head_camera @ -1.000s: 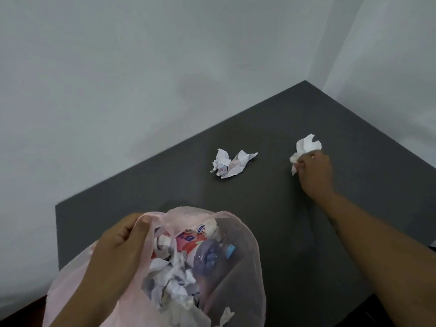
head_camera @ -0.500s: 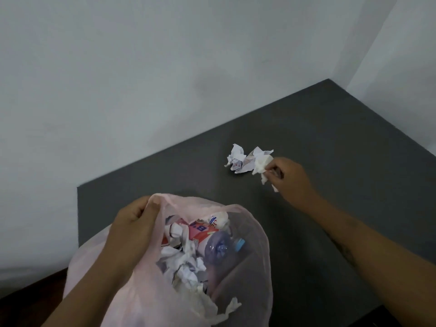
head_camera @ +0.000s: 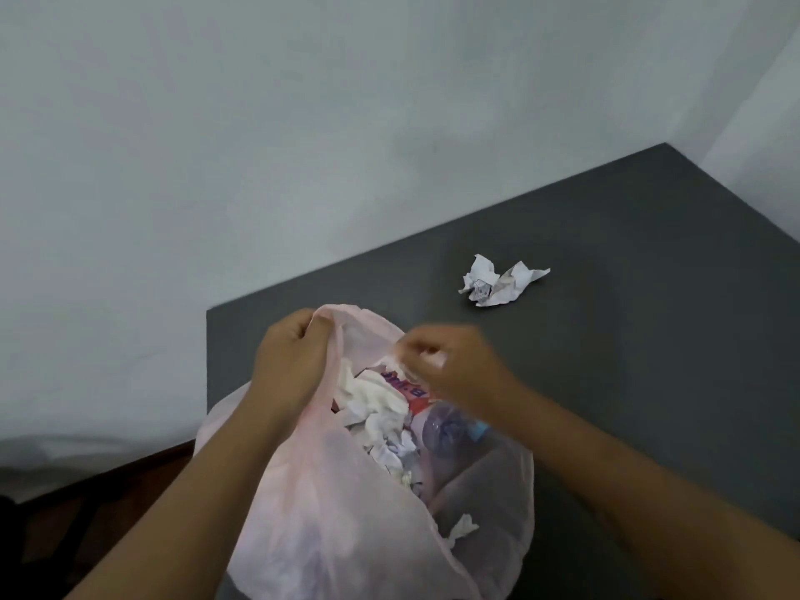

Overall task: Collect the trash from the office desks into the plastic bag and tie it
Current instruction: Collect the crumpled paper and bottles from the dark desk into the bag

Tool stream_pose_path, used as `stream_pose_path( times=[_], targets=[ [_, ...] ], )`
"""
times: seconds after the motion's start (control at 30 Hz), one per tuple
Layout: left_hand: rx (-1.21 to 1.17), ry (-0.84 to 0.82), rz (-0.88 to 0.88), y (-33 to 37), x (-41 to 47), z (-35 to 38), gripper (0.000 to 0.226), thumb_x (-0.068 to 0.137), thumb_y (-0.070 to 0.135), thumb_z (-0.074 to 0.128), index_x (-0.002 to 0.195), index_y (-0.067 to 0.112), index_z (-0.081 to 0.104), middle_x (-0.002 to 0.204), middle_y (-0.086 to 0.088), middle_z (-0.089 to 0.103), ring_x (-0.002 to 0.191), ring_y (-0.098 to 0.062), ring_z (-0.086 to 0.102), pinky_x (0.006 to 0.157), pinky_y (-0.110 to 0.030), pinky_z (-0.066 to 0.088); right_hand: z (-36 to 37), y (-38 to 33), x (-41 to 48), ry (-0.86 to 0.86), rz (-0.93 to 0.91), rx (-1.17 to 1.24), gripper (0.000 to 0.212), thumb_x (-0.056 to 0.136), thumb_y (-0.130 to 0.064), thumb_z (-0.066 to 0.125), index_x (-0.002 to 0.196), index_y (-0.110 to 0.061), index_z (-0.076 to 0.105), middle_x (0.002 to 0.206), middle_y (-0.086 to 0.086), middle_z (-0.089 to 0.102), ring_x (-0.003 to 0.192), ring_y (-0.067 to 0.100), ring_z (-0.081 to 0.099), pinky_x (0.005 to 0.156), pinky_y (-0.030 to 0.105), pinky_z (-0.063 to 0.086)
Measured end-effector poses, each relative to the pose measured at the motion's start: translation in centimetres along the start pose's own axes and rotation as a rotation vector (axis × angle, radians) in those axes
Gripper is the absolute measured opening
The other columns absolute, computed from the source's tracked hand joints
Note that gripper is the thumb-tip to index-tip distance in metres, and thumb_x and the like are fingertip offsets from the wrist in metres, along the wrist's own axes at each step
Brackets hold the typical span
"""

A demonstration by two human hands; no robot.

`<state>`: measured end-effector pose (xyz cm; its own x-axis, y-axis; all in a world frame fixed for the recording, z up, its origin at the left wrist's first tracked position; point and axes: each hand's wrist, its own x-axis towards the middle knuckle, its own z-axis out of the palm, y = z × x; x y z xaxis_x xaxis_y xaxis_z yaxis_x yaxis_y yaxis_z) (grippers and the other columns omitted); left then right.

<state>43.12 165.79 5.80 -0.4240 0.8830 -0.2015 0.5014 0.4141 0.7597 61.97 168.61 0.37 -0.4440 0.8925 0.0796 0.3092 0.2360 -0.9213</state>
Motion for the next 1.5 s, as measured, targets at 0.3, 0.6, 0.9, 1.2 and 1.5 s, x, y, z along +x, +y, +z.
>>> stream_pose_path(
  times=[0.3, 0.6, 0.9, 1.2, 1.5],
  targets=[
    [-0.024, -0.015, -0.027, -0.6, 0.6, 0.3, 0.042, 0.102, 0.038, 0.042, 0.081, 0.008, 0.061, 0.075, -0.02, 0.058, 0.062, -0.032, 0.056, 0.055, -0.035, 0.05, -7.9, 13.8, 11.5, -0.027, 0.588, -0.709, 0.096, 0.073, -0.076, 0.059, 0.15, -0.049, 0.008, 0.163, 0.008, 0.004, 0.146, 0.044, 0.004, 0.114, 0.059, 0.015],
    [0.0, 0.035, 0.0, 0.0, 0.7, 0.0, 0.039, 0.102, 0.035, 0.042, 0.088, 0.008, 0.066, 0.084, -0.014, 0.063, 0.068, -0.018, 0.053, 0.063, -0.037, 0.049, -5.3, 17.3, 7.5, 0.18, 0.325, -0.668, 0.026, 0.083, -0.036, 0.065, 0.093, -0.016, 0.052, 0.097, 0.009, 0.055, 0.088, 0.03, 0.055, 0.075, 0.04, 0.042],
    [-0.067, -0.018, 0.023, 0.9, 0.1, -1.1, 0.033, 0.095, 0.028, 0.045, 0.09, 0.002, 0.064, 0.079, -0.014, 0.059, 0.066, -0.015, 0.047, 0.061, -0.033, 0.04, 0.5, -1.6, -1.0, 0.303, 0.061, -0.005, 0.021, 0.08, -0.025, 0.074, 0.085, -0.026, 0.054, 0.076, -0.006, 0.059, 0.068, 0.008, 0.055, 0.056, 0.011, 0.042],
    [-0.038, -0.055, 0.075, 1.5, -1.0, -3.7, 0.033, 0.094, 0.03, 0.046, 0.096, 0.005, 0.068, 0.095, -0.016, 0.065, 0.068, -0.015, 0.048, 0.061, -0.031, 0.041, 6.6, -5.1, -3.8, -0.252, 0.183, -0.014, 0.074, 0.078, -0.077, 0.031, 0.146, -0.045, 0.026, 0.153, -0.02, 0.027, 0.138, -0.006, 0.029, 0.113, 0.022, 0.029],
    [-0.061, -0.051, 0.149, 0.8, -2.4, -6.1, 0.032, 0.096, 0.031, 0.047, 0.089, 0.01, 0.069, 0.076, -0.002, 0.055, 0.064, -0.01, 0.043, 0.06, -0.028, 0.035, 1.6, -0.8, -7.0, 0.333, 0.222, -0.138, 0.022, 0.095, -0.034, 0.057, 0.116, -0.031, 0.06, 0.12, -0.009, 0.061, 0.103, 0.007, 0.06, 0.093, 0.027, 0.054]
  ],
)
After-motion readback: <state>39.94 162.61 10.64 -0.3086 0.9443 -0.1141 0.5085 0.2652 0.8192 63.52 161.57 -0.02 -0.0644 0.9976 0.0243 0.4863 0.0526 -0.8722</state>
